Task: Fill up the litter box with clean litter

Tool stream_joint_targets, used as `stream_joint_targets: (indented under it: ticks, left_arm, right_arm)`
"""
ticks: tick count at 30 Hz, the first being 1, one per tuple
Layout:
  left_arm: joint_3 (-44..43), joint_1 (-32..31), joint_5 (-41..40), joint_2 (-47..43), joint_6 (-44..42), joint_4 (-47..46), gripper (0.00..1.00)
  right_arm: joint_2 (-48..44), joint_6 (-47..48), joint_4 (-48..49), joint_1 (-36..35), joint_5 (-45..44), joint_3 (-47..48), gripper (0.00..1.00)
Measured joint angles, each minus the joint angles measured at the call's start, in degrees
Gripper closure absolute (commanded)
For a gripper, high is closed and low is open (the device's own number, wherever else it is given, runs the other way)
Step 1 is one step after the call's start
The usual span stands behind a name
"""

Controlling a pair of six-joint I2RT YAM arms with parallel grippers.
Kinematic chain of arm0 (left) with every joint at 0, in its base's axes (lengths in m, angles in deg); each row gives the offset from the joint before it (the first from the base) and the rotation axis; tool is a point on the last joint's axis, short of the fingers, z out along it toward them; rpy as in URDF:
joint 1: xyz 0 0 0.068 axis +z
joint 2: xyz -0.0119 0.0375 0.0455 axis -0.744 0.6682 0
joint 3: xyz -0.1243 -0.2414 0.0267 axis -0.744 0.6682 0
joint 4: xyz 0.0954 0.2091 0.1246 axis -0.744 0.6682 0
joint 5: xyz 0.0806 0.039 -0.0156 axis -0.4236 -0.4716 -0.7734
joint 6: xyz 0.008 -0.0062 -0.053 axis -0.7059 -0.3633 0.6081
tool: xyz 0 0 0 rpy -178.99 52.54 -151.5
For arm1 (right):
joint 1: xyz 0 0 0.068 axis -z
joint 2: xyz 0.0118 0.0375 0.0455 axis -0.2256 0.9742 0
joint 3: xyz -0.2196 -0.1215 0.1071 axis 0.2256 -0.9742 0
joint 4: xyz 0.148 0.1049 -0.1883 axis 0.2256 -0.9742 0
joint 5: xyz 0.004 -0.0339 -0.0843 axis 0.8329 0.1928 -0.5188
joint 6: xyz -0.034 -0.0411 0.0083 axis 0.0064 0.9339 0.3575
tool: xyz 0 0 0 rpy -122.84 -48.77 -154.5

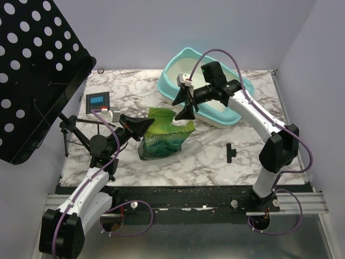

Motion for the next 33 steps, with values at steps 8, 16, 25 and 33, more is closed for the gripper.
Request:
stream_joint_targets:
  ticks: [8, 16, 25, 33]
  left_arm:
    - [0.3, 0.0, 1.5, 0.0, 0.0, -1.3, 1.0]
    - [1.0, 0.0, 2.1, -0.3, -0.1, -2.3, 0.77]
    - [-16.9, -0.3, 3.0, -2.7, -14.6, 24.3, 0.32]
    - [-42.6, -7.8, -0.1, 5.2, -37.3, 57.7, 0.32]
  right_arm:
    - [3.5, 4.0, -5.0, -3.5, 3.6, 0.5, 0.32]
    - [5.0, 3.0, -3.9, -4.6, 6.2, 0.5, 0.99]
    - [0.3, -1.8, 1.4, -5.4, 0.6, -5.6, 1.0]
    - [-4.9, -5.1, 1.0, -6.0, -9.9, -5.9, 1.0]
